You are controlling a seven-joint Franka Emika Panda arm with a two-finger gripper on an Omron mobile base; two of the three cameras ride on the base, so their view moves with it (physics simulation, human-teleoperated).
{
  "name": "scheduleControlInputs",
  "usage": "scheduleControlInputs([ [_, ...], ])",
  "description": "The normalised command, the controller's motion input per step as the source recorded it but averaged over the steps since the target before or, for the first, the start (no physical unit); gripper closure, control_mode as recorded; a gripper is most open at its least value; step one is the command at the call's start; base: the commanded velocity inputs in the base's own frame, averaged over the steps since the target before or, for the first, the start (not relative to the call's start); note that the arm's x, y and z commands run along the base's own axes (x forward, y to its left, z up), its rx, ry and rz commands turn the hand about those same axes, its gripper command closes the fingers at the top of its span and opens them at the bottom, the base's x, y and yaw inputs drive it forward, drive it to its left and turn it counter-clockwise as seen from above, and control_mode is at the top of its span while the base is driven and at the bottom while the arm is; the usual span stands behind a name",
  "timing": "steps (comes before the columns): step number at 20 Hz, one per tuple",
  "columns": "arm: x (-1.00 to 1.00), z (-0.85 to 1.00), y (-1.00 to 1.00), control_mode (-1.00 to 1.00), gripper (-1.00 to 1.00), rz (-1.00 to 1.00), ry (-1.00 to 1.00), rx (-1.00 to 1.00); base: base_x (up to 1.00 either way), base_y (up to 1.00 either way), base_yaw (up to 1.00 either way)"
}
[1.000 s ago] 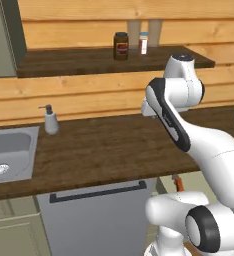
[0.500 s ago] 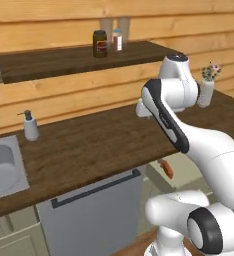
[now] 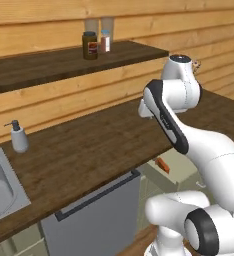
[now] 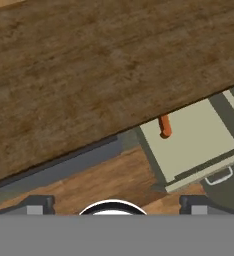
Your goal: Pick up the knife from the drawer and place it on the cutting board. Then place the meat from the plate to the cutting board.
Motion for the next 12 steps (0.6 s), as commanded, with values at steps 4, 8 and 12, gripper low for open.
scheduleControlInputs([
  [4,0.0,0.0,0.0,1.0,-1.0,0.0,0.0,0.0,0.57,0.12,-0.16],
  [8,0.04,-0.05,0.0,-1.0,-1.0,0.0,0.0,0.0,0.31,0.05,-0.02],
  [12,-0.04,-0.74,-0.68,-1.0,-1.0,0.0,0.03,0.02,0.0,0.0,0.0],
])
